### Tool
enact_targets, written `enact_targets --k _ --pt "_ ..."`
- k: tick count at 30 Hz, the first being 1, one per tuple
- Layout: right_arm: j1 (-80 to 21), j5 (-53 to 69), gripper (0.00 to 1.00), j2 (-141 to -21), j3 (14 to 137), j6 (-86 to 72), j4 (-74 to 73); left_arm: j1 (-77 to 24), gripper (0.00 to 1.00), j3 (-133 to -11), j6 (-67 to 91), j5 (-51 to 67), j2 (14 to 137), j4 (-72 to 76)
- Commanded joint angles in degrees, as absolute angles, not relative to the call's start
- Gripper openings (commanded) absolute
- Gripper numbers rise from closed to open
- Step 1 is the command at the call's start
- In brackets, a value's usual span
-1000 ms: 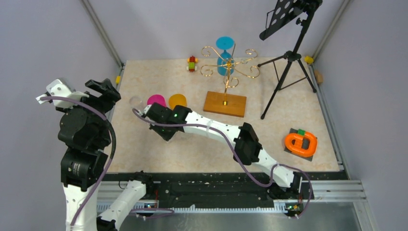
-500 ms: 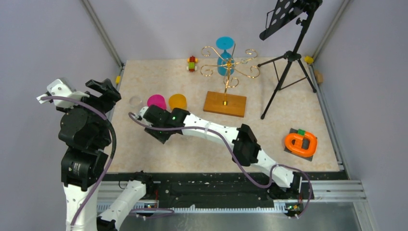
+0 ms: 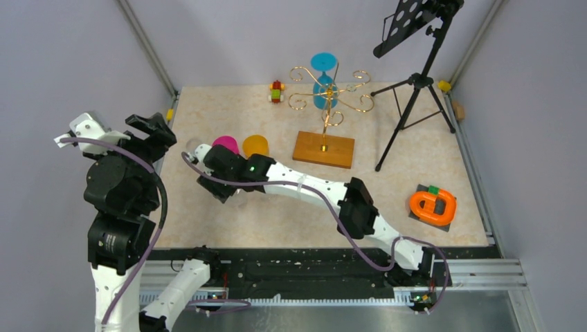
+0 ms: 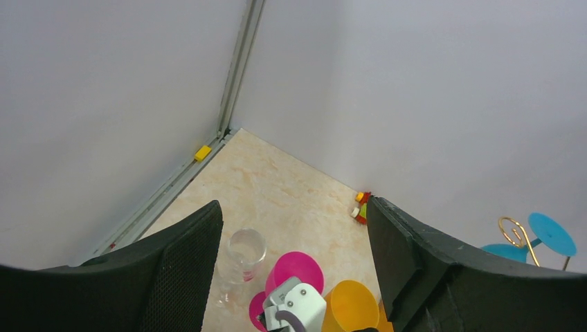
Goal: Take the wine glass off the wine glass rack
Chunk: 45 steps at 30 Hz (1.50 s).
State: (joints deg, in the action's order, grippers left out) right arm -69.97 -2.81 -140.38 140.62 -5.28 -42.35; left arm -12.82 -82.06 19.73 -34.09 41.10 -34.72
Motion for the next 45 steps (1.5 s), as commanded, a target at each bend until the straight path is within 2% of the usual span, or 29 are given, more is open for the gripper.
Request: enact_targets --k 1,6,14,17,21,26,32,36,40,42,45 --pt "-70.55 -1.37 0.52 -128.71 139.08 -7.43 -37.34 -12.66 0.8 -83.56 20.83 -29.71 40.24 -32.38" --pt "-70.49 -3.41 0.51 -121.53 134.7 -8.99 -36.69 -12.66 0.79 -84.52 23.93 -23.17 40.98 -31.79" --pt "-68.19 -11.22 0.22 -107.45 119.12 -12.92 -34.52 -12.66 0.77 -85.48 27.75 -15.42 47.22 -29.95" --pt "-66.52 -13.67 0.18 -102.11 113.18 -13.74 -33.3 -12.66 0.77 -84.51 29.44 -12.48 48.18 -26.69" --pt "-65.32 -17.33 0.28 -93.98 107.17 -13.23 -31.09 -12.66 0.78 -84.73 31.24 -6.94 51.52 -23.69" --pt "-62.68 -20.51 0.34 -83.54 101.17 -14.15 -28.98 -12.66 0.78 -88.93 34.15 6.02 61.87 -21.29" --pt "-61.9 -29.33 0.51 -71.07 92.57 -13.3 -23.4 -12.66 0.81 -94.96 40.4 20.46 75.22 -11.97" --pt "-61.79 -34.92 0.54 -65.3 88.53 -12.45 -20.96 -12.66 0.87 -100.03 45.17 27.2 84.96 -4.7" --pt "-61.78 -37.53 0.54 -60.8 85.65 -12.37 -20.37 -12.7 0.88 -106.13 53.7 31.31 93.32 2.54" --pt "-61.76 -38.12 0.54 -59.36 84.63 -12.53 -20.38 -12.85 0.84 -107.7 59.98 32.81 97.0 6.83" --pt "-61.7 -38.35 0.54 -57.97 83.38 -13.34 -20.58 -13.92 0.72 -110.37 65.39 32.74 101.44 9.42"
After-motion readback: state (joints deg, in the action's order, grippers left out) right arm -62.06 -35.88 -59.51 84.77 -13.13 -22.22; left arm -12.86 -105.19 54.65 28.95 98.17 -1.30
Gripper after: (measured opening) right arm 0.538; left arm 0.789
